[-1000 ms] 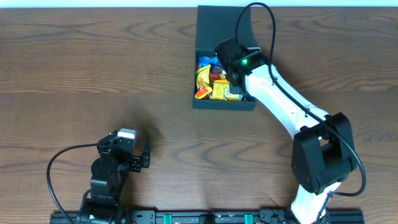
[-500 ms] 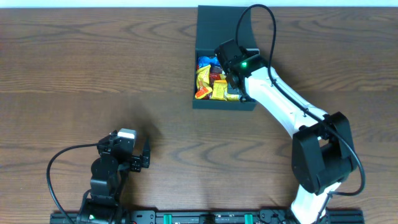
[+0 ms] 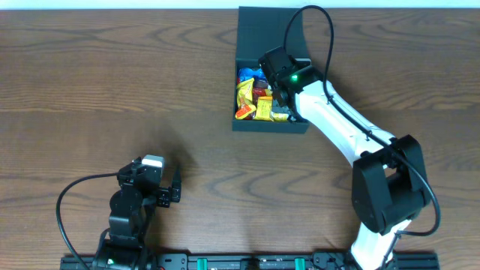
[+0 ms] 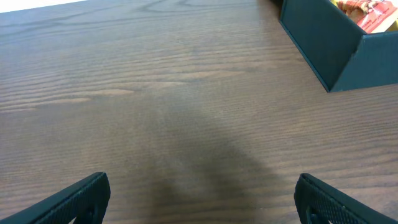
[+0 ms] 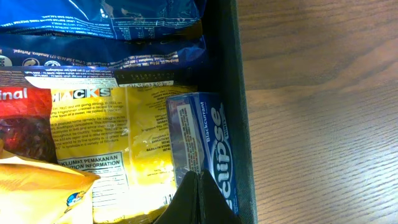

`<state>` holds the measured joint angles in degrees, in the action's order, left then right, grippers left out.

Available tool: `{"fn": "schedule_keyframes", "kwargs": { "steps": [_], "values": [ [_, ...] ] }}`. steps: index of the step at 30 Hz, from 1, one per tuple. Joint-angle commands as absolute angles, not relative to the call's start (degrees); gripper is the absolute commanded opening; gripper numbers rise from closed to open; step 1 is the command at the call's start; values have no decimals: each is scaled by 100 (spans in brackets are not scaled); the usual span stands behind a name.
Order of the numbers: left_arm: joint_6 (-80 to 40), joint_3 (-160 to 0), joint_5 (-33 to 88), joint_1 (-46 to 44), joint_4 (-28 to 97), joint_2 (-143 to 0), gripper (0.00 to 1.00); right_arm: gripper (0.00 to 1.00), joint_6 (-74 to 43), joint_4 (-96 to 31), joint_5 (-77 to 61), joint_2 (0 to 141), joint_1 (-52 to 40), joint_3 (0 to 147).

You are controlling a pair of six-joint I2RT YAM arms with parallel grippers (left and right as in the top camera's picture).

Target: Pack container

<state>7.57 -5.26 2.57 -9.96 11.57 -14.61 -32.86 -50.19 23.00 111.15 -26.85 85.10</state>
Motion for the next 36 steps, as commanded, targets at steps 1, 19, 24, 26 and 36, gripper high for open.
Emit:
{"fn": "schedule_keyframes", "kwargs": {
  "steps": [1, 19, 24, 26, 36],
  "values": [
    [816, -357, 191, -976, 1201, -1417, 96, 2, -3385, -5111, 2674, 10986, -2687, 8453],
    [816, -357, 191, -976, 1201, -1417, 95, 1, -3385, -4574, 2307, 11008, -2659, 8055],
    [816, -357, 191, -976, 1201, -1417, 96, 2, -3382, -4414, 2158, 11008, -2672, 8051],
    [816, -357, 191, -976, 1201, -1417, 95, 1, -3382, -4458, 2158, 11008, -2670, 8051],
    [816, -357, 191, -976, 1201, -1417, 95, 2, -3385, -4445, 1990, 10447, -2943, 8189]
  ]
}}
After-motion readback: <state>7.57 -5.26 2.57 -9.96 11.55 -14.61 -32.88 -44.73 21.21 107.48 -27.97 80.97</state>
